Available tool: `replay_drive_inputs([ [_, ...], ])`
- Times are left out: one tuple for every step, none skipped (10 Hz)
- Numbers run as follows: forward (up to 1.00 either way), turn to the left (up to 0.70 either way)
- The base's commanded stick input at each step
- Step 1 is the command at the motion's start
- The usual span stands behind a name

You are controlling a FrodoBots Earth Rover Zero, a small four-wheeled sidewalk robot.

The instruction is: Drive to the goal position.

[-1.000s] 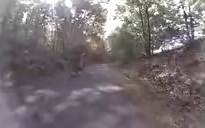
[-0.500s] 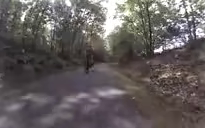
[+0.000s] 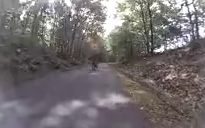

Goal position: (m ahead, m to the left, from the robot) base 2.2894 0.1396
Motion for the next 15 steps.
replay_drive_inputs([
  [0.7,0.0],
  [0.7,0.0],
  [0.7,0.0],
  [0.7,0.0],
  [0.7,0.0],
  [0.7,0.0],
  [0.7,0.0],
  [0.7,0.0],
  [0.7,0.0],
  [0.7,-0.03],
  [0.7,-0.12],
  [0.7,-0.09],
  [0.7,-0.04],
  [0.7,0.0],
  [0.7,0.0],
])
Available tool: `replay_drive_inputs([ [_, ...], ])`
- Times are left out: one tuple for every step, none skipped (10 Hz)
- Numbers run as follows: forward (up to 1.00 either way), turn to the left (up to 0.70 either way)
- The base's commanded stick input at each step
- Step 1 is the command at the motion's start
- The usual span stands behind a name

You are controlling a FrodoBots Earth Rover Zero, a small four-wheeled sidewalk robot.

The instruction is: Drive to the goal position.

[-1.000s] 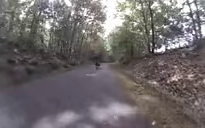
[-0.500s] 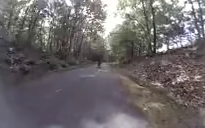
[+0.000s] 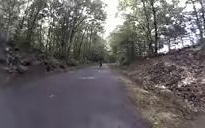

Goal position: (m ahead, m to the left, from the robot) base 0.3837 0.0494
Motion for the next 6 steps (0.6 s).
replay_drive_inputs([
  [0.7,0.0],
  [0.7,0.0],
  [0.7,0.0],
  [0.7,0.0],
  [0.7,0.0],
  [0.7,0.0],
])
